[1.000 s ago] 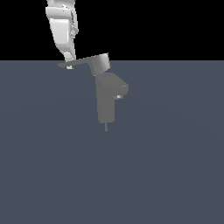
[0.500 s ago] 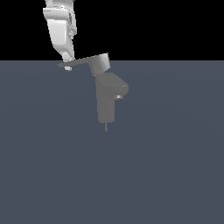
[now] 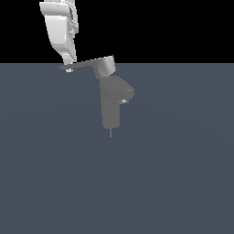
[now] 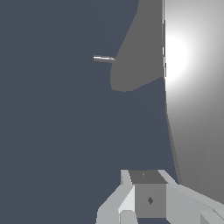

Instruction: Turn on the faucet by rotating a designated handle.

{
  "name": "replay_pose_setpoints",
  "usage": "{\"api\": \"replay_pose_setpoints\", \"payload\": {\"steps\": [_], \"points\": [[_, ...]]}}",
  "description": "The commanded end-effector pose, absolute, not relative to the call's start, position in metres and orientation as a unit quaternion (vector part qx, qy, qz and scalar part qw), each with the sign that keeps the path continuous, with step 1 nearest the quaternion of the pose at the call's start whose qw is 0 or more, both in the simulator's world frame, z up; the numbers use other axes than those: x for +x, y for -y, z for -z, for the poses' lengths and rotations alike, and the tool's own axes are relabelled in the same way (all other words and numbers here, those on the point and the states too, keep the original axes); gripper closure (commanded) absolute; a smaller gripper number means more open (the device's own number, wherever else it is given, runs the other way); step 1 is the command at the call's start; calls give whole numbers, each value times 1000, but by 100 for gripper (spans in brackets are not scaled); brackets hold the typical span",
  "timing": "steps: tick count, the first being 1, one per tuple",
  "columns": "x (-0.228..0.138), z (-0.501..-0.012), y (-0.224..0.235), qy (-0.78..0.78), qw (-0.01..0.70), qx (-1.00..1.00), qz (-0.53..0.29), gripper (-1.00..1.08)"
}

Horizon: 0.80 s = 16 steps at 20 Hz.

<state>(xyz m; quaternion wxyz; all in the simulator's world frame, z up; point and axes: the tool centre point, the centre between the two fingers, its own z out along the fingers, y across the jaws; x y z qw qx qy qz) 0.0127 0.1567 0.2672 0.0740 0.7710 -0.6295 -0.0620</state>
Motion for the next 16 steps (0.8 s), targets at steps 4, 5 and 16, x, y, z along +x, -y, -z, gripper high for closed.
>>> {"api": "replay_pose_setpoints", "payload": {"steps": [4,5,16], "points": [[-4,-271,-152,630,76,770,63,108],[-6,-271,-152,630,76,770,63,108],[-37,-277,-147,630,76,770,63,108]]}}
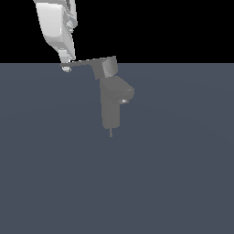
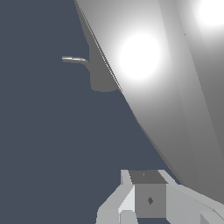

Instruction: Turn on the faucet by rotating a designated handle.

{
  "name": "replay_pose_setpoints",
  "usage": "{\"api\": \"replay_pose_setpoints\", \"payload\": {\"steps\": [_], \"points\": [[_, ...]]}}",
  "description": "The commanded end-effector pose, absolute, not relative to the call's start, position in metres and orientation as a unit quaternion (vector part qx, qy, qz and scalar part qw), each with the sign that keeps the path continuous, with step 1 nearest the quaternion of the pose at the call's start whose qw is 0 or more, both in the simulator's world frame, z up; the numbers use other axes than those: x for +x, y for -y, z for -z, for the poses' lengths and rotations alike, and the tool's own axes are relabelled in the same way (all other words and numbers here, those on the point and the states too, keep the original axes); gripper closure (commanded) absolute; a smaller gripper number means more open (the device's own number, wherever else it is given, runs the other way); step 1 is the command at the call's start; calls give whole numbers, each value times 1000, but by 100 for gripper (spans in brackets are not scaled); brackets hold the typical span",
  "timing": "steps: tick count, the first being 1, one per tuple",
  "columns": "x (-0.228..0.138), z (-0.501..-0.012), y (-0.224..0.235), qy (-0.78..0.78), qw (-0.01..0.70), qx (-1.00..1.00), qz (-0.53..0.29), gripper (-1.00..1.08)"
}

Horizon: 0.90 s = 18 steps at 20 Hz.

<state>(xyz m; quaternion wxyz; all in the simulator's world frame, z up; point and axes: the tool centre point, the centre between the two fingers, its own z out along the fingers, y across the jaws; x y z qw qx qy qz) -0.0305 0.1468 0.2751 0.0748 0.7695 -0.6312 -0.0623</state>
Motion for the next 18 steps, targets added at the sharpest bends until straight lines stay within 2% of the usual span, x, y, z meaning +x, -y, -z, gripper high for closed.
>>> {"api": "replay_pose_setpoints", "payload": {"steps": [1,9,18], "points": [[-40,-278,-146,630,76,770,63,108],[-60,-282,-143,630,76,770,63,108],[-73,-282,-120,632,77,769,65,108]]}}
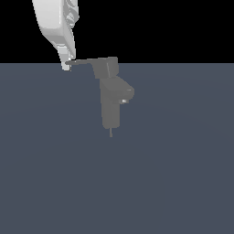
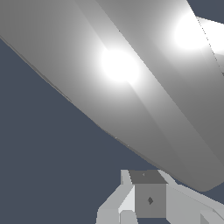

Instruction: Turn on the faucet by rotating a designated handle.

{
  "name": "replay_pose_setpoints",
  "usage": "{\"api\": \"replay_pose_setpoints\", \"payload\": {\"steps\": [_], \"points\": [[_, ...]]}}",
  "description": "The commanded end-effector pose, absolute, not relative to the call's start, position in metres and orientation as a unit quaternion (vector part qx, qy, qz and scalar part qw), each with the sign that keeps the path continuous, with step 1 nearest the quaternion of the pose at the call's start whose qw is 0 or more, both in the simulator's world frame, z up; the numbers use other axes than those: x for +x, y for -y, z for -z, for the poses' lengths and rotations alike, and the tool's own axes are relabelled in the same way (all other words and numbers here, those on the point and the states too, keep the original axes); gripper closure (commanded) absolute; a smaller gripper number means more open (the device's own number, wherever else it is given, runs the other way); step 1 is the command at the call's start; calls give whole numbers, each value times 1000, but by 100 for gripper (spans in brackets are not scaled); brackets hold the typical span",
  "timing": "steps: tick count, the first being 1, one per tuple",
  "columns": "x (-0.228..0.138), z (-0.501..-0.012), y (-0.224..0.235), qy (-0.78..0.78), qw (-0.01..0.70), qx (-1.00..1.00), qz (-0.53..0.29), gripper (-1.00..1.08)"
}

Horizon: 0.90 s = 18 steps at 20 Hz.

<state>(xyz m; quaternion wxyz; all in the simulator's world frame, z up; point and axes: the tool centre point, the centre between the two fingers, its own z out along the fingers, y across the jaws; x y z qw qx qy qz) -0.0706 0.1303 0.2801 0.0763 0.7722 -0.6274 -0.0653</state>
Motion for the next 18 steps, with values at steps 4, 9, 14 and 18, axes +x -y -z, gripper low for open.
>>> {"api": "replay_pose_setpoints", "payload": {"steps": [4,9,14,18], "points": [[-82,-285,-109,631,77,769,64,108],[-93,-288,-95,631,77,769,64,108],[-104,-292,-81,631,76,769,63,108],[-113,-295,-69,631,76,770,63,108]]}}
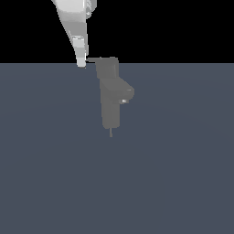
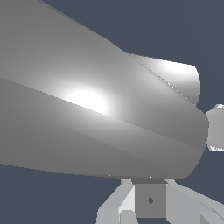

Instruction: Turn on the faucet by rotating a designated handle.

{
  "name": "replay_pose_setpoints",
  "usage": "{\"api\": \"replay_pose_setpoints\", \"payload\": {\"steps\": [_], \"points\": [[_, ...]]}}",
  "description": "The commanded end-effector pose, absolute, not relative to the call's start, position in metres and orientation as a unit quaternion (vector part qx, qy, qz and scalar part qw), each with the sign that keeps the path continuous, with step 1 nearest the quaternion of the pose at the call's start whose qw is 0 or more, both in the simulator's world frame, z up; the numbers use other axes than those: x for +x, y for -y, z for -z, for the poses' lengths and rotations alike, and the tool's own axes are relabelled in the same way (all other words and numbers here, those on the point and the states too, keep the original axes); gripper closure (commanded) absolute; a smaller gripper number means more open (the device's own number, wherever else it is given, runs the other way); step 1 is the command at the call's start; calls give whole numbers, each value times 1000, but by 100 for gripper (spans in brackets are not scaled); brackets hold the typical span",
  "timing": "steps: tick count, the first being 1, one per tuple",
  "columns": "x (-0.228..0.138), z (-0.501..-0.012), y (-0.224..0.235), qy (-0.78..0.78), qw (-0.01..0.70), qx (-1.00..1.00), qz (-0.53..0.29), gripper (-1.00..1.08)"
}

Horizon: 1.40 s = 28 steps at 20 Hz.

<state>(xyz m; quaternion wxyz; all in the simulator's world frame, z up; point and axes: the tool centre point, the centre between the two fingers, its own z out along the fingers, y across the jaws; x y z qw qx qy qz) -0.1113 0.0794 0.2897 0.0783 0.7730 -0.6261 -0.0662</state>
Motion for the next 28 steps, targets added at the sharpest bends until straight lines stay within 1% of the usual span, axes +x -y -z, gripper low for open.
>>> {"api": "replay_pose_setpoints", "payload": {"steps": [1,4,6,23,24,25,28], "points": [[-115,-295,-66,631,76,770,63,108],[-122,-298,-56,631,76,770,63,108],[-123,-293,-65,626,79,773,67,108],[-104,-298,44,630,76,770,63,108],[-104,-298,44,630,76,770,63,108],[-106,-293,23,618,79,779,67,108],[-97,-292,31,619,79,778,67,108]]}}
